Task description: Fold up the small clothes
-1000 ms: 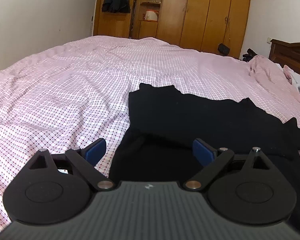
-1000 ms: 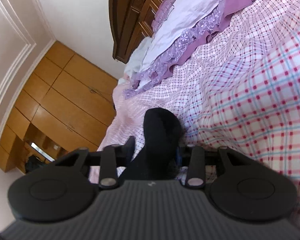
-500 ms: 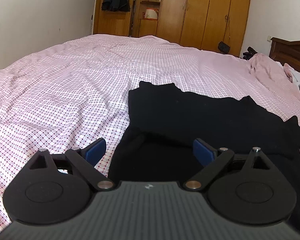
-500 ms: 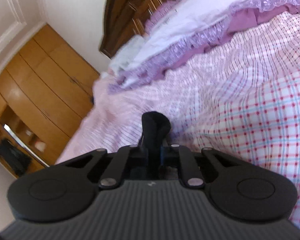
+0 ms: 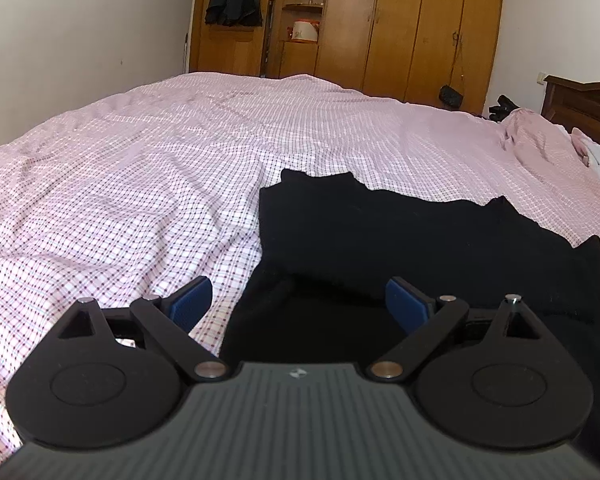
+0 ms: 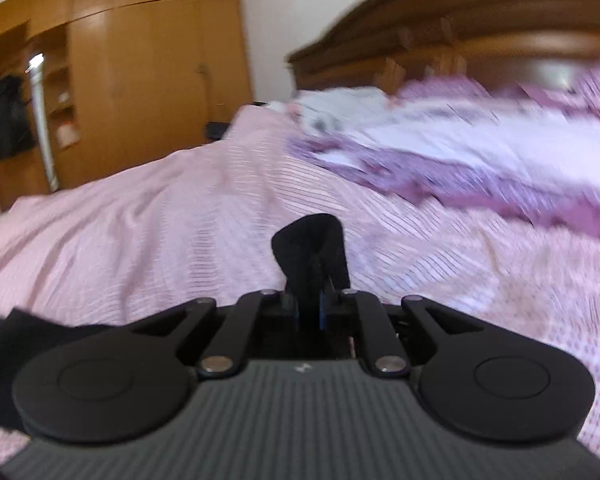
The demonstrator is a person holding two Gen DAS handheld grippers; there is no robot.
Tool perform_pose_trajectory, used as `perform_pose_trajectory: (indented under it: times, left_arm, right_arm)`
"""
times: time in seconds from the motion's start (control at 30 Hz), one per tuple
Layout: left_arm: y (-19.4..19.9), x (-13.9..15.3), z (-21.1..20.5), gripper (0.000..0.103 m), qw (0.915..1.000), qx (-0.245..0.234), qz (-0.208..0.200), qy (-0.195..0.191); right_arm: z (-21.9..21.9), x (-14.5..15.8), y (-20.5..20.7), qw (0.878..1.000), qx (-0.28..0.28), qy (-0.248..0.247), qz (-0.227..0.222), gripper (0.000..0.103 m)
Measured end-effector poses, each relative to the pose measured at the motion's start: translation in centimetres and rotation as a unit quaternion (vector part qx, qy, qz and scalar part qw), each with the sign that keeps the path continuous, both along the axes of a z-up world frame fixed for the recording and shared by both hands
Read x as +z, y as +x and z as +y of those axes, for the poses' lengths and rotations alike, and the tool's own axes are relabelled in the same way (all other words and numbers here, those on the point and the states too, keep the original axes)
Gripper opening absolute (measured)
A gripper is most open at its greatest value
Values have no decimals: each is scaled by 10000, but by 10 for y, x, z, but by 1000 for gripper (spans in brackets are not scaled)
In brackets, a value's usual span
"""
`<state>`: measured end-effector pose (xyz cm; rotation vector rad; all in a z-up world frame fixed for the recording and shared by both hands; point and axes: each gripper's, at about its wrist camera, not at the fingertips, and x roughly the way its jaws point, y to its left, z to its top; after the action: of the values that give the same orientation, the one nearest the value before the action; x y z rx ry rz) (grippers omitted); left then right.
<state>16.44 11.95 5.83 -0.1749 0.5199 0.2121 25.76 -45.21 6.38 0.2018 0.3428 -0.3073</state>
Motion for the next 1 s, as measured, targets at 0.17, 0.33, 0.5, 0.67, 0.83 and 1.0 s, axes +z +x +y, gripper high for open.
perform_pose_trajectory:
  times: [0.17,0.33,0.5,0.67,0.83,1.0]
  left_arm:
    - [2,1,-2,96,10000,-36,-20,46]
    - [4,2,-1,96,10000,-33,-18,20]
    - [5,3,-1,96,10000,-39,-19,4]
    - [4,3,-1,96,10000,-55,-2,12]
    - [3,5,2,96,10000,-37,-30,-26]
    - [3,4,4,96,10000,-34,-38,-9]
  right_arm:
    - [33,15,1,9988,209,-432,-37,12]
    - [55,25,3,9978,370,-542,-99,12]
    - [79,36,7,9965,565,-584,-213,12]
    - [109,45,9,9929,808,-810,-314,12]
    - [135,53,12,9921,990,-679,-361,12]
    - [163,57,17,9930,1043,-497,-262,12]
